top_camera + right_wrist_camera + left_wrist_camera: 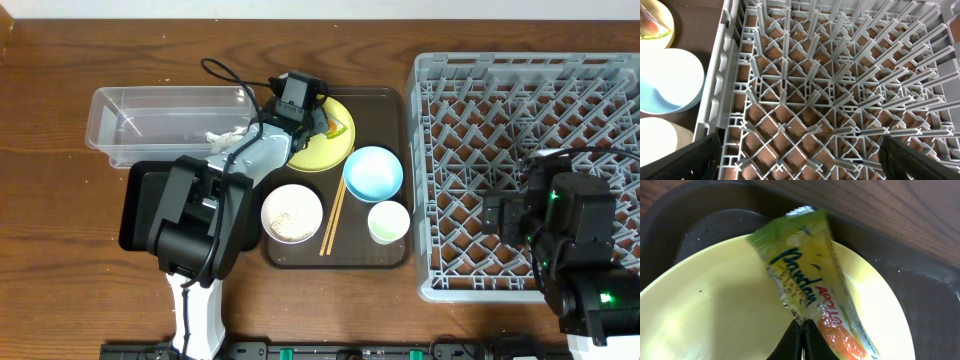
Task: Sort waste into correct bins and load items into the dishwasher rack
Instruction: 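Move the wrapper with the left gripper and drop it into the clear bin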
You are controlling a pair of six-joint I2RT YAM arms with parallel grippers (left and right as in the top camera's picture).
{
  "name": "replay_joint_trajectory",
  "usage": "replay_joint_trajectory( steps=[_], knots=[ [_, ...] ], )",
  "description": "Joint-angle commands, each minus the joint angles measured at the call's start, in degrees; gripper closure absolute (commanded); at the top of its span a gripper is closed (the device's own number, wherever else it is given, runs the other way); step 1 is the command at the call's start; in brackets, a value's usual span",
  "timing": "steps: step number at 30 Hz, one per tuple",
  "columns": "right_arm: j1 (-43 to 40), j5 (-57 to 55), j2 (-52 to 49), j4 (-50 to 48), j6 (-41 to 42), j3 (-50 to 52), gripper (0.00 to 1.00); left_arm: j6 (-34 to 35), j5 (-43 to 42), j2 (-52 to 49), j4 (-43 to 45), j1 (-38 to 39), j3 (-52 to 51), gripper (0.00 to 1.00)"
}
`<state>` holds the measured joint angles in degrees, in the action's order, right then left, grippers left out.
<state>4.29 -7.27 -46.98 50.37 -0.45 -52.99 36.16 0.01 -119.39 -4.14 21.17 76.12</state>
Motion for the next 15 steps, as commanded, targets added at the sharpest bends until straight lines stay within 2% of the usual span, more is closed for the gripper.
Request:
replay_joint_trajectory(
  steps=[1, 10, 15],
  knots=[
    [-0.48, 0.24, 0.09, 0.22, 0.17, -1.27, 0.01, -0.7, 0.7, -0.15, -1.01, -0.2, 0.61, 0.94],
    [-0.48, 0.22, 0.09, 0.22, 0.17, -1.27, 0.01, -6.99, 0.74, 10.16, -8.07, -0.44, 0.63, 0.94],
    [-0.48, 0.24, 0.11, 0.22, 0.17, -1.27, 0.01, -7.23, 0.74, 18.56, -12.79, -3.13, 0.61, 0.94]
  ],
)
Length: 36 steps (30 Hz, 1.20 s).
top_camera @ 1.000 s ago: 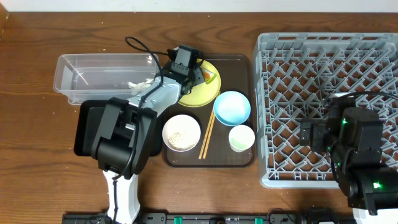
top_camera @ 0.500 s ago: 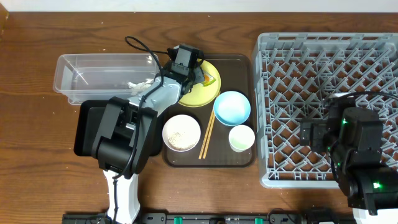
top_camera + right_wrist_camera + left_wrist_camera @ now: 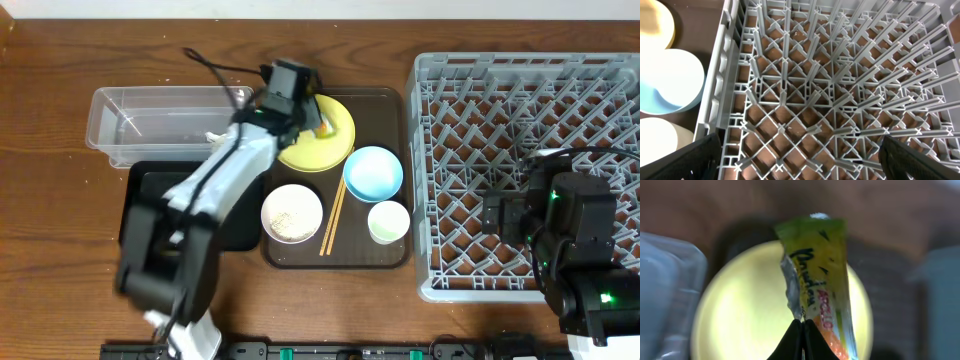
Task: Sort waste into correct bins and load items into the dishwasher rack
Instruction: 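Move the wrapper with the left gripper and drop it into the clear bin, then grasp the rim of the pink rice bowl with the left gripper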
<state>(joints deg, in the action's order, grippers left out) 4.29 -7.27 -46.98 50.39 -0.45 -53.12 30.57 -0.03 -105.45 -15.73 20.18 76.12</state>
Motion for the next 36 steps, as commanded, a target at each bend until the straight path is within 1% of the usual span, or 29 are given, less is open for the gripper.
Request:
replay_joint_trajectory(
  steps=[1, 3, 6, 9, 12, 13, 14, 16, 17, 18, 21, 25, 28, 32, 36],
  knots=[
    [-0.48, 0.22, 0.09, 0.2, 0.17, -1.14, 0.01, -1.62, 0.83, 5.97, -1.88, -2.99, 0.61, 0.94],
    [-0.48, 0.22, 0.09, 0.2, 0.17, -1.14, 0.01, -1.6, 1.46, 8.72, -3.65, -5.29, 0.63, 0.94],
    [-0.48, 0.22, 0.09, 0.2, 0.17, -1.14, 0.01, -1.6, 5.09, 11.74, -6.86, -9.03, 0.61, 0.94],
    [-0.48, 0.24, 0.09, 0.2, 0.17, -1.14, 0.01, -1.57, 8.26, 12.96, -9.86, -12.9, 0.63, 0.94],
    [-0.48, 0.24, 0.09, 0.2, 0.17, -1.14, 0.01, -1.36, 8.26, 12.79, -11.85, -15.85, 0.61, 0.94],
    [-0.48, 0.22, 0.09, 0.2, 0.17, -1.14, 0.01, -1.36, 8.26, 12.66, -12.2, -16.46, 0.61, 0.91],
    [-0.48, 0.24, 0.09, 0.2, 0.17, -1.14, 0.01, -1.38, 8.26, 12.52, -12.44, -16.94, 0.61, 0.85],
    [-0.48, 0.24, 0.09, 0.2, 0.17, -1.14, 0.01, -1.42, 8.26, 12.33, -12.72, -17.53, 0.61, 0.65],
    [-0.48, 0.24, 0.09, 0.2, 0.17, -1.14, 0.01, -1.51, 8.28, 12.33, -12.72, -17.73, 0.61, 0.58],
    [-0.48, 0.24, 0.09, 0.22, 0.17, -1.14, 0.01, -2.01, 8.26, 12.35, -12.63, -17.81, 0.61, 0.54],
    [-0.48, 0.22, 0.09, 0.22, 0.17, -1.14, 0.01, -4.42, 8.2, 13.49, -12.61, -17.79, 0.63, 0.53],
    [-0.48, 0.22, 0.09, 0.2, 0.17, -1.14, 0.01, -7.23, 8.17, 17.33, -15.23, -16.2, 0.63, 0.5],
    [-0.48, 0.22, 0.09, 0.2, 0.17, -1.14, 0.01, -10.54, 8.0, 20.63, -19.69, -12.83, 0.63, 0.47],
    [-0.48, 0.24, 0.09, 0.2, 0.17, -1.14, 0.01, -11.32, 8.0, 22.03, -28.22, -6.14, 0.61, 0.46],
    [-0.48, 0.24, 0.09, 0.28, 0.17, -1.14, 0.01, -11.26, 7.76, 20.13, -36.02, 0.66, 0.61, 0.46]
  ],
)
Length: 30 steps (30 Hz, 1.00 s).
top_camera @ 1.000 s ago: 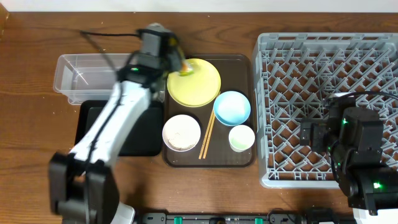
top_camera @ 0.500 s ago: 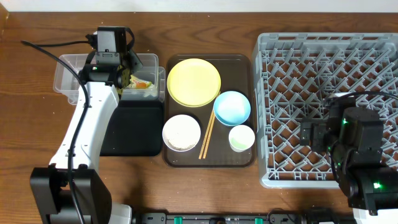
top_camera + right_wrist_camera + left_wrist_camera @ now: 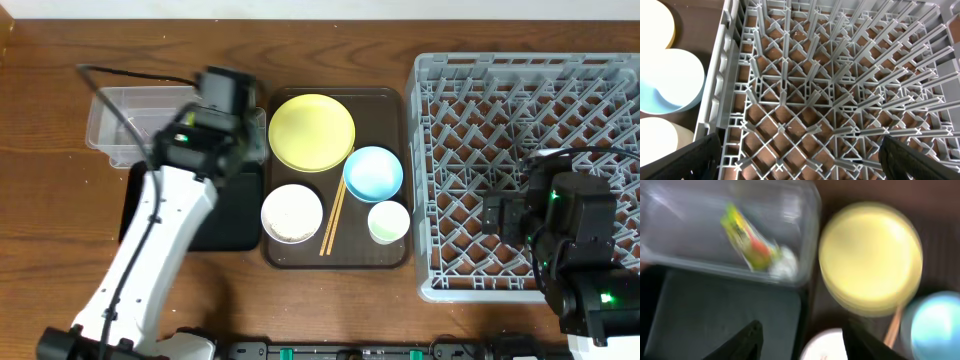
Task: Sort waste into correct bins and load items into the dishwasher rack
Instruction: 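Grasp the rim of the pink rice bowl with the left gripper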
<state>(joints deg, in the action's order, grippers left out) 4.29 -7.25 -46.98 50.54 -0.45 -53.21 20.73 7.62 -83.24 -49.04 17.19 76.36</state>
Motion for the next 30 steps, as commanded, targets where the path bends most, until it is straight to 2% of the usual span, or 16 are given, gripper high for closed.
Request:
replay_joint_trajectory(
  steps=[1, 6, 12, 19, 27, 29, 30],
  knots=[
    [-0.48, 0.22, 0.09, 0.11, 0.17, -1.05, 0.01, -1.42, -0.57, -2.8, -3.85, 5.16, 0.35, 0.46],
    [-0.48, 0.24, 0.09, 0.13, 0.2, -1.05, 0.01, -1.4, -5.9, -7.52, -4.92, 12.35, -0.98, 0.46],
    [-0.48, 0.24, 0.11, 0.28, 0.2, -1.05, 0.01, -0.31, -5.9, -14.34, -4.9, 18.43, -1.77, 0.46],
    [-0.48, 0.24, 0.11, 0.31, 0.2, -1.05, 0.01, 1.38, -5.99, -21.94, -4.9, 21.7, -1.95, 0.48],
    [-0.48, 0.24, 0.11, 0.31, 0.2, -1.05, 0.01, 2.27, -6.14, -27.91, -4.7, 22.93, -2.01, 0.63],
    [-0.48, 0.24, 0.11, 0.33, 0.2, -1.05, 0.01, 2.27, -6.14, -28.92, -4.72, 22.93, -2.12, 0.7],
    [-0.48, 0.24, 0.11, 0.33, 0.2, -1.05, 0.01, 2.27, -6.14, -29.2, -4.81, 22.93, -2.14, 0.76]
  ],
)
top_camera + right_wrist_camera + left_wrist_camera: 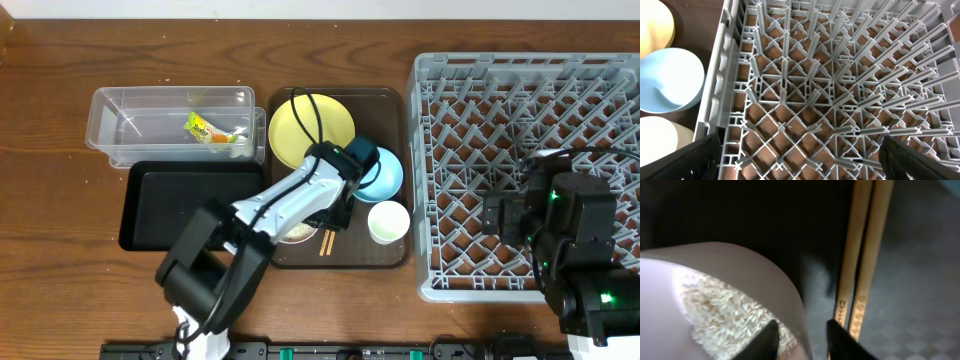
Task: Sort waste into correct bins and load items into the dishwasher rack
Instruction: 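Grasp the rim of the pink rice bowl with the left gripper, then tip the pink bowl over the black tray to pour out the rice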
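Observation:
My left gripper (800, 330) is open and low over the brown tray (390, 100). Its jaws straddle the right rim of the white rice bowl (715, 295): one finger is over the rice, the other outside next to the wooden chopsticks (865, 255). From overhead the left arm hides most of that bowl (298, 237). A green snack wrapper (207, 130) lies in the clear bin (130, 100). The yellow plate (300, 125) is bare. My right gripper (800, 160) hangs open over the grey dishwasher rack (815, 100), holding nothing.
A light blue bowl (388, 172) and a white cup (388, 221) stand on the tray to the right of the chopsticks (326, 243). A black bin (170, 205) lies in front of the clear bin. The rack (520, 100) fills the table's right side.
My left gripper was open above the clear bin and the black bin. It is now down at the rice bowl's right rim, beside the chopsticks. The right arm has not moved.
My left gripper was shut on the green wrapper lying on the yellow plate, then held it above the plate. Later the wrapper lay in the clear bin and the gripper was open. It is now around the rice bowl's rim.

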You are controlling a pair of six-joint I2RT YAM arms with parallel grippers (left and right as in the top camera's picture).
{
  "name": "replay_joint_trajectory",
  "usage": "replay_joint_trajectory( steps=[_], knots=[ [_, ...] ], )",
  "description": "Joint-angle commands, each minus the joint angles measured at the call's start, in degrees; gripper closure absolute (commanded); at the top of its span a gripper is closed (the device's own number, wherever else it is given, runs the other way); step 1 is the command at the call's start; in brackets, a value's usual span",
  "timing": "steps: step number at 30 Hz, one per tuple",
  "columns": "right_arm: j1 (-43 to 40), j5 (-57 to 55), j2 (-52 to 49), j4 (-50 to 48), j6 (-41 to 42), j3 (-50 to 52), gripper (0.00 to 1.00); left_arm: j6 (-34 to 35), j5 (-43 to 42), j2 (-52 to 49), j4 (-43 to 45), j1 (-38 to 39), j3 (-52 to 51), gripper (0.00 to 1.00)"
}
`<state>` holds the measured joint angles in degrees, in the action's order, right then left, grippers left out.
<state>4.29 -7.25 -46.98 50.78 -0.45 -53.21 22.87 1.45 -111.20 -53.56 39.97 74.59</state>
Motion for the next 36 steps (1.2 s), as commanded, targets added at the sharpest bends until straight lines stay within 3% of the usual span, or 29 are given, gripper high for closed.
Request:
replay_joint_trajectory(
  steps=[1, 4, 15, 21, 28, 33, 36],
  knots=[
    [-0.48, 0.24, 0.11, 0.13, 0.2, -1.05, 0.01, 0.13, 0.02, -1.42, -0.46, 0.13, -0.37, 0.81],
    [-0.48, 0.24, 0.11, 0.42, 0.2, -1.05, 0.01, 0.11, 0.07, -1.2, -0.59, 0.13, -0.35, 0.94],
    [-0.48, 0.22, 0.11, 0.44, 0.2, -1.05, 0.01, -0.37, 0.7, 8.66, -1.27, -0.42, -0.2, 0.94],
    [-0.48, 0.22, 0.11, 0.48, 0.17, -1.05, 0.01, -1.36, -0.79, 17.62, -3.41, -4.55, -0.22, 0.94],
    [-0.48, 0.22, 0.11, 0.48, 0.17, -1.05, 0.01, -16.17, -24.46, 25.59, -4.11, -18.64, -0.24, 0.94],
    [-0.48, 0.22, 0.11, 0.5, 0.17, -1.05, 0.01, -29.59, -45.33, 25.9, -6.62, -32.06, -1.51, 0.94],
    [-0.48, 0.22, 0.11, 0.48, 0.17, -1.05, 0.01, -34.34, -52.96, 25.79, -7.5, -39.45, -4.22, 0.94]
  ],
)
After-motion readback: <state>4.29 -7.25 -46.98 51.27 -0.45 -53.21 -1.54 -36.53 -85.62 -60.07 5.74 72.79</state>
